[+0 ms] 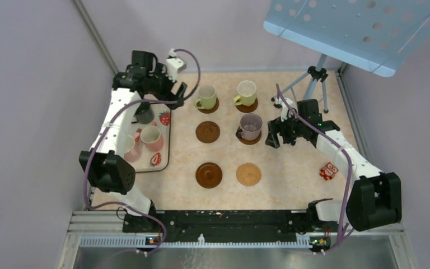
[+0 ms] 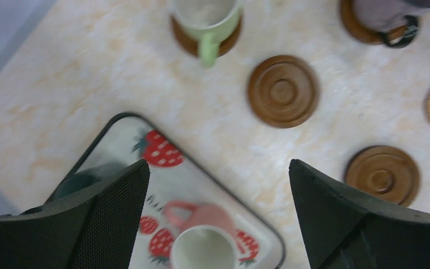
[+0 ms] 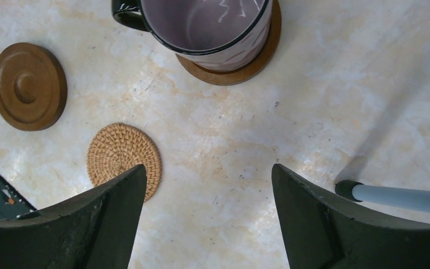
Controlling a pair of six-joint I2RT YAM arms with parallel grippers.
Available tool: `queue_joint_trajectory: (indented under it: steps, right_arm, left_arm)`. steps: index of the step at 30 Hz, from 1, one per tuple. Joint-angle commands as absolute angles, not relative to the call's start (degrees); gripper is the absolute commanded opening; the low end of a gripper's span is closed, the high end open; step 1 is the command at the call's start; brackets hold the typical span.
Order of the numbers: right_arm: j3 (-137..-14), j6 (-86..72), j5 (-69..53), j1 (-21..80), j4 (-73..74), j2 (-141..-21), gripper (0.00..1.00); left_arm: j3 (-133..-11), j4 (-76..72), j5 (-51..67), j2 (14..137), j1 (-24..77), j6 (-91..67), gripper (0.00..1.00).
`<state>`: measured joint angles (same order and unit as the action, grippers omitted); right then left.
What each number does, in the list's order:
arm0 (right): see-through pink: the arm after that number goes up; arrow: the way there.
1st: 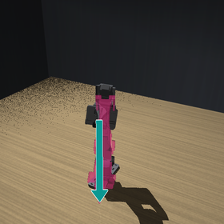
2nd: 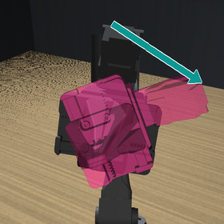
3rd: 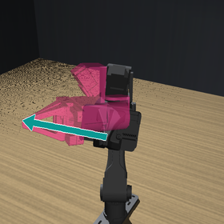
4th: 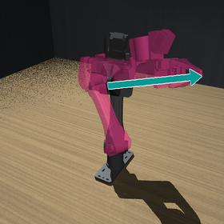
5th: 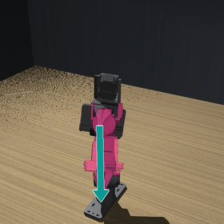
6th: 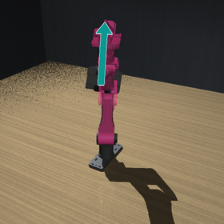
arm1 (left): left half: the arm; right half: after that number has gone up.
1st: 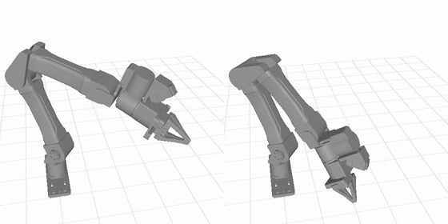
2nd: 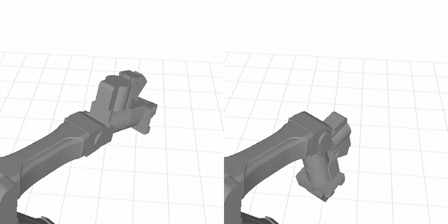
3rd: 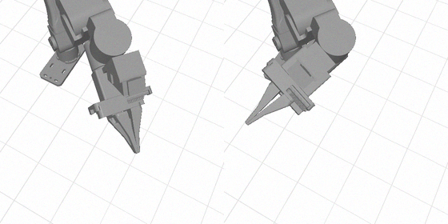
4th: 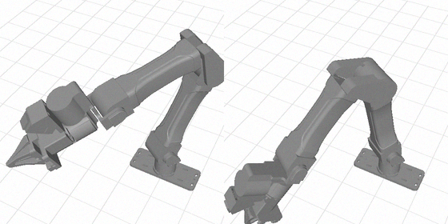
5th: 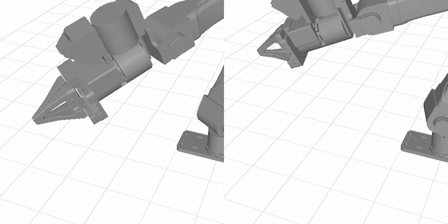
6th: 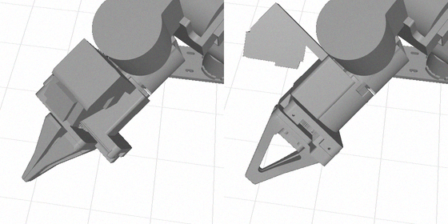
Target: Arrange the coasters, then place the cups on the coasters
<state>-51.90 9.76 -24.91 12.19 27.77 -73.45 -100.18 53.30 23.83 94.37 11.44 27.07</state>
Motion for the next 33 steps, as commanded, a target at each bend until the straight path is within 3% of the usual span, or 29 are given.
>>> queue_joint_trajectory:
  steps: [1,8,14,33]
  right_arm:
    - [-56.1,12.4,-30.5,11.6,28.7,-71.6,0.82]
    - [-55.7,13.2,-32.0,11.6,29.1,-73.1,0.82]
    - [-55.7,13.7,-31.9,11.6,29.8,-74.3,0.82]
    - [-55.2,13.8,-30.5,11.6,29.5,-75.2,0.81]
  left_arm:
    - [-103.7,58.5,25.4,90.9,1.4,42.1,0.99]
    - [-108.5,61.7,23.6,99.1,-15.3,56.5,0.93]
    - [-110.8,63.0,23.5,108.1,-22.8,61.7,0.87]
    - [-105.9,57.8,30.8,121.6,-24.4,64.7,0.80]
